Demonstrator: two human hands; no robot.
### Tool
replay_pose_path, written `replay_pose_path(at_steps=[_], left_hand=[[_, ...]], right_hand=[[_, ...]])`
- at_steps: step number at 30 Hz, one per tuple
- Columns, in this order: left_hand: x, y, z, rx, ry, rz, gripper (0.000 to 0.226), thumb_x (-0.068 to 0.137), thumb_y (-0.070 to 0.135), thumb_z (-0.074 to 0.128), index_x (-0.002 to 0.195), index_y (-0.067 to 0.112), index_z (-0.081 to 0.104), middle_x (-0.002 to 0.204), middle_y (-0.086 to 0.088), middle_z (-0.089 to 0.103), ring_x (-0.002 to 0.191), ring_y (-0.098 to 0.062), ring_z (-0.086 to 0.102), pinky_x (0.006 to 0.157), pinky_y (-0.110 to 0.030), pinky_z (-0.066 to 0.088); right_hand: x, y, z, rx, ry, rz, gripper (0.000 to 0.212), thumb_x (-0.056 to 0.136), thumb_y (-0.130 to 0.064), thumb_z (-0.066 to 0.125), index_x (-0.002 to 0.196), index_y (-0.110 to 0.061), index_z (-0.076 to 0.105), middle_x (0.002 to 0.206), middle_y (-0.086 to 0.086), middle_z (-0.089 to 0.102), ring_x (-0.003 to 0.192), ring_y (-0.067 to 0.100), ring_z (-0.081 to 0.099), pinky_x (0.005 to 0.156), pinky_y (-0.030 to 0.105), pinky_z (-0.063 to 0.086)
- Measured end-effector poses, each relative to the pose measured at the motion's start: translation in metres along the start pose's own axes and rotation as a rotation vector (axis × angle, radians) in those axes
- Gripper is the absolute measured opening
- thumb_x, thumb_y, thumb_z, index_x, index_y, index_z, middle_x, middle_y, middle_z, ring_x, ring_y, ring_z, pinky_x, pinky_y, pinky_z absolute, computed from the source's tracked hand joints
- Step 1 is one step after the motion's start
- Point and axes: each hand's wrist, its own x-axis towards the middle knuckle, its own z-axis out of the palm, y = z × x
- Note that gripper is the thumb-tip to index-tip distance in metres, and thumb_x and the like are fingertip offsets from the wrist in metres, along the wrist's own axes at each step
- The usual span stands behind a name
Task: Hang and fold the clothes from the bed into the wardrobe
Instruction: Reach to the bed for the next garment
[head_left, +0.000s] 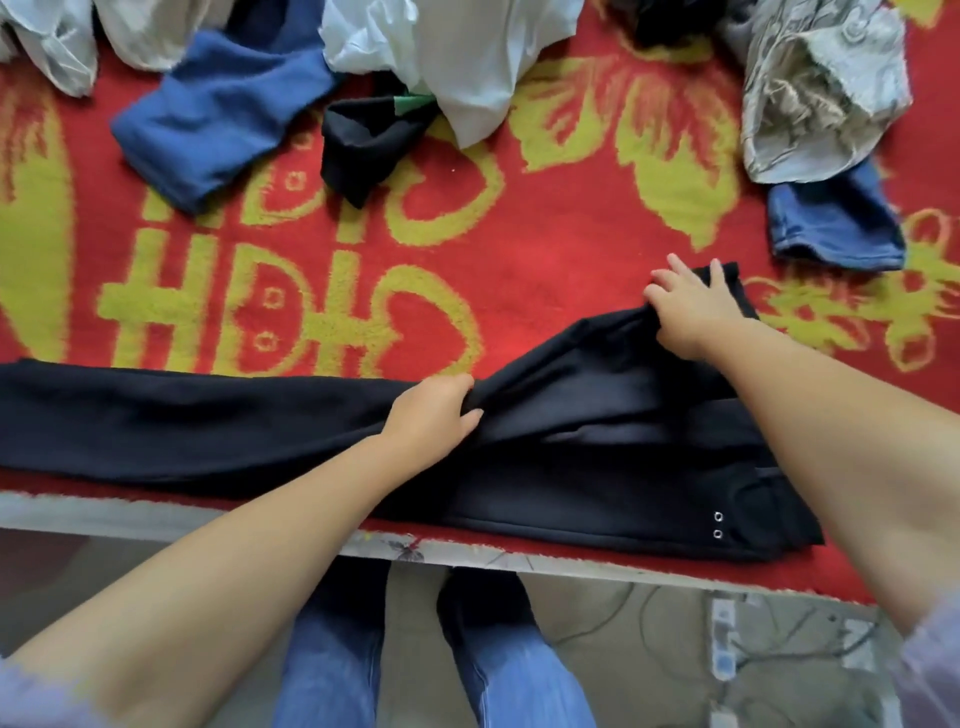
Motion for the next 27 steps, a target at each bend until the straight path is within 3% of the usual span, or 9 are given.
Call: replay_pose_path(at_steps=[2, 4, 6, 8, 11, 16, 20, 24, 27], left_hand=[[-0.011, 0.006, 0.003, 0.084, 0.099, 0.032, 0.019, 0.091, 0.027, 0.055, 0.082, 0.017, 0.043, 0.079, 0.003, 0.05, 0.082, -0.024, 0.055, 0.06, -0.032, 0.032], [-0.025, 0.012, 0.003, 0.16, 0.149, 0.084, 0.019, 0.089, 0.024, 0.058, 0.079, 0.015, 0.044, 0.078, 0.001, 0.05, 0.08, -0.025, 0.054, 0.06, -0.032, 0.03], [-0.04, 0.017, 0.001, 0.234, 0.158, 0.167, 0.018, 0.083, 0.019, 0.067, 0.079, 0.012, 0.05, 0.076, -0.005, 0.054, 0.076, -0.029, 0.056, 0.06, -0.033, 0.033], [-0.054, 0.019, 0.0, 0.304, 0.141, 0.259, 0.028, 0.067, 0.011, 0.081, 0.073, 0.008, 0.054, 0.068, -0.008, 0.055, 0.064, -0.032, 0.057, 0.054, -0.034, 0.038], [-0.068, 0.02, 0.004, 0.409, 0.08, 0.323, 0.041, 0.046, 0.007, 0.089, 0.067, 0.009, 0.053, 0.061, -0.005, 0.052, 0.052, -0.028, 0.054, 0.047, -0.029, 0.034], [-0.078, 0.006, 0.053, 0.617, -0.222, 0.252, 0.029, 0.079, 0.005, 0.054, 0.105, 0.017, 0.048, 0.098, 0.0, 0.052, 0.092, -0.023, 0.054, 0.067, -0.031, 0.031], [-0.075, 0.007, 0.069, 0.708, -0.379, 0.172, 0.038, 0.083, 0.004, 0.047, 0.119, 0.016, 0.038, 0.115, -0.003, 0.045, 0.107, -0.023, 0.046, 0.073, -0.032, 0.028], [-0.06, 0.02, 0.061, 0.549, -0.445, 0.058, 0.026, 0.093, 0.026, 0.043, 0.117, 0.016, 0.042, 0.116, -0.004, 0.048, 0.109, -0.025, 0.048, 0.083, -0.037, 0.039], [-0.046, 0.045, 0.059, 0.204, -0.252, 0.09, 0.035, 0.095, 0.029, 0.045, 0.128, 0.018, 0.044, 0.116, -0.002, 0.051, 0.108, -0.022, 0.051, 0.085, -0.037, 0.045]], right_hand=[[-0.01, 0.009, -0.005, -0.071, 0.073, -0.047, 0.045, 0.089, -0.021, 0.054, 0.133, -0.014, 0.045, 0.144, 0.008, 0.041, 0.142, 0.024, 0.024, 0.115, 0.056, 0.001], [-0.034, 0.021, -0.011, -0.057, 0.156, -0.076, 0.033, 0.085, -0.026, 0.057, 0.116, -0.015, 0.052, 0.121, 0.008, 0.057, 0.12, 0.028, 0.049, 0.113, 0.05, 0.019], [-0.069, 0.031, -0.014, 0.007, 0.258, -0.104, 0.025, 0.082, -0.023, 0.058, 0.103, -0.015, 0.048, 0.106, 0.009, 0.061, 0.101, 0.03, 0.059, 0.091, 0.043, 0.037], [-0.111, 0.036, -0.006, 0.062, 0.315, -0.13, 0.027, 0.08, -0.019, 0.058, 0.102, -0.014, 0.043, 0.099, 0.01, 0.062, 0.09, 0.032, 0.063, 0.068, 0.038, 0.036], [-0.168, 0.029, 0.037, 0.054, 0.234, -0.144, 0.036, 0.083, -0.024, 0.057, 0.114, -0.016, 0.04, 0.104, 0.004, 0.059, 0.092, 0.027, 0.064, 0.056, 0.034, 0.029], [-0.211, 0.003, 0.135, 0.04, -0.123, -0.132, 0.061, 0.09, -0.01, 0.044, 0.145, -0.023, 0.021, 0.118, 0.003, 0.05, 0.102, 0.025, 0.058, 0.066, 0.034, 0.036], [-0.21, 0.008, 0.162, 0.477, -0.362, 0.06, 0.051, 0.089, -0.005, 0.04, 0.136, -0.024, 0.036, 0.11, 0.003, 0.059, 0.087, 0.024, 0.055, 0.067, 0.032, 0.038], [-0.197, 0.028, 0.155, 0.651, 0.067, 0.338, 0.032, 0.092, -0.014, 0.045, 0.121, -0.018, 0.057, 0.12, 0.007, 0.059, 0.109, 0.03, 0.056, 0.084, 0.039, 0.045], [-0.182, 0.05, 0.149, 0.899, 0.163, 0.632, 0.047, 0.094, -0.022, 0.053, 0.137, -0.007, 0.042, 0.134, 0.021, 0.046, 0.124, 0.038, 0.043, 0.098, 0.046, 0.038]])
